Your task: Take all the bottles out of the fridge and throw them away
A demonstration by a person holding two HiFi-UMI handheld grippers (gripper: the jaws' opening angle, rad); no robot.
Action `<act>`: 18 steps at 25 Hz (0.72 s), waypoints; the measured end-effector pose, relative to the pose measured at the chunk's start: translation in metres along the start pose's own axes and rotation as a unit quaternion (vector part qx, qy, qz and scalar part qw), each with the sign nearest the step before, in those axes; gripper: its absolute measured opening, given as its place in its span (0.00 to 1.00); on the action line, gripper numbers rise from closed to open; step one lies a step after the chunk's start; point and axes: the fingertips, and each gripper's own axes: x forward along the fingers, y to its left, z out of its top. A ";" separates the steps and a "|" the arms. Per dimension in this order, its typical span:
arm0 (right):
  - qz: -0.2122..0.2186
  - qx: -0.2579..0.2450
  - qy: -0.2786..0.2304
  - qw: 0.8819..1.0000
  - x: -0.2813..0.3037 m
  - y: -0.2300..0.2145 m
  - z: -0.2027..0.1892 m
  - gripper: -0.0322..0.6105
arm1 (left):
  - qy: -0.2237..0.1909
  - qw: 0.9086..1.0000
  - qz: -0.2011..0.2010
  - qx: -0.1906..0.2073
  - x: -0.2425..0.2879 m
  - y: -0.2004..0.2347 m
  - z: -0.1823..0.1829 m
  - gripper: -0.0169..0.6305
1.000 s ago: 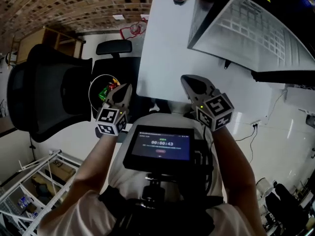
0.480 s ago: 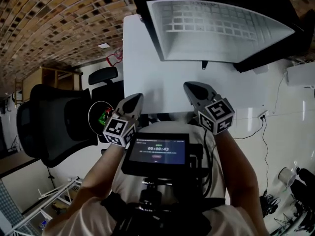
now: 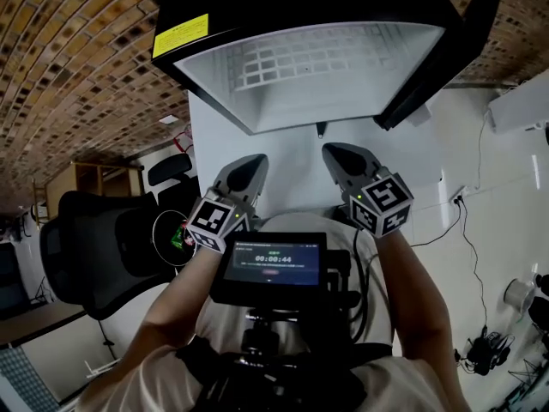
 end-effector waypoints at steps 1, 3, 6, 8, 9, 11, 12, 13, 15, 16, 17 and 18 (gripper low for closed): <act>-0.002 -0.001 -0.006 1.000 -0.004 -0.004 0.005 0.05 | -0.003 1.000 -0.006 0.003 0.006 -0.005 0.007 0.03; -0.005 -0.003 -0.017 1.000 -0.011 -0.012 0.014 0.05 | -0.011 1.000 -0.016 0.006 0.017 -0.012 0.019 0.03; -0.006 -0.008 -0.028 1.000 -0.018 -0.020 0.025 0.05 | -0.023 0.999 -0.027 0.013 0.032 -0.020 0.037 0.03; -0.005 -0.010 -0.034 0.999 -0.022 -0.024 0.030 0.05 | -0.027 0.999 -0.032 0.013 0.041 -0.027 0.047 0.03; -0.005 -0.010 -0.037 0.999 -0.025 -0.026 0.033 0.05 | -0.028 0.999 -0.034 0.011 0.045 -0.031 0.051 0.03; -0.005 -0.010 -0.042 0.999 -0.030 -0.029 0.038 0.05 | -0.030 0.999 -0.036 0.006 0.052 -0.038 0.056 0.03; -0.005 -0.011 -0.045 0.999 -0.032 -0.031 0.040 0.05 | -0.030 0.999 -0.038 0.005 0.055 -0.040 0.058 0.03; -0.004 -0.011 -0.048 0.999 -0.034 -0.033 0.042 0.05 | -0.031 0.999 -0.040 0.004 0.058 -0.042 0.058 0.03; -0.004 -0.011 -0.050 0.999 -0.036 -0.037 0.043 0.05 | -0.032 0.999 -0.043 0.007 0.063 -0.044 0.056 0.03; -0.002 -0.011 -0.050 0.999 -0.036 -0.038 0.043 0.05 | -0.033 0.998 -0.044 0.010 0.065 -0.044 0.053 0.03; 0.000 -0.013 -0.049 0.999 -0.036 -0.039 0.042 0.05 | -0.031 0.999 -0.044 0.009 0.067 -0.045 0.052 0.03; 0.003 -0.019 -0.049 0.999 -0.037 -0.038 0.041 0.05 | -0.028 0.999 -0.043 0.005 0.068 -0.047 0.052 0.03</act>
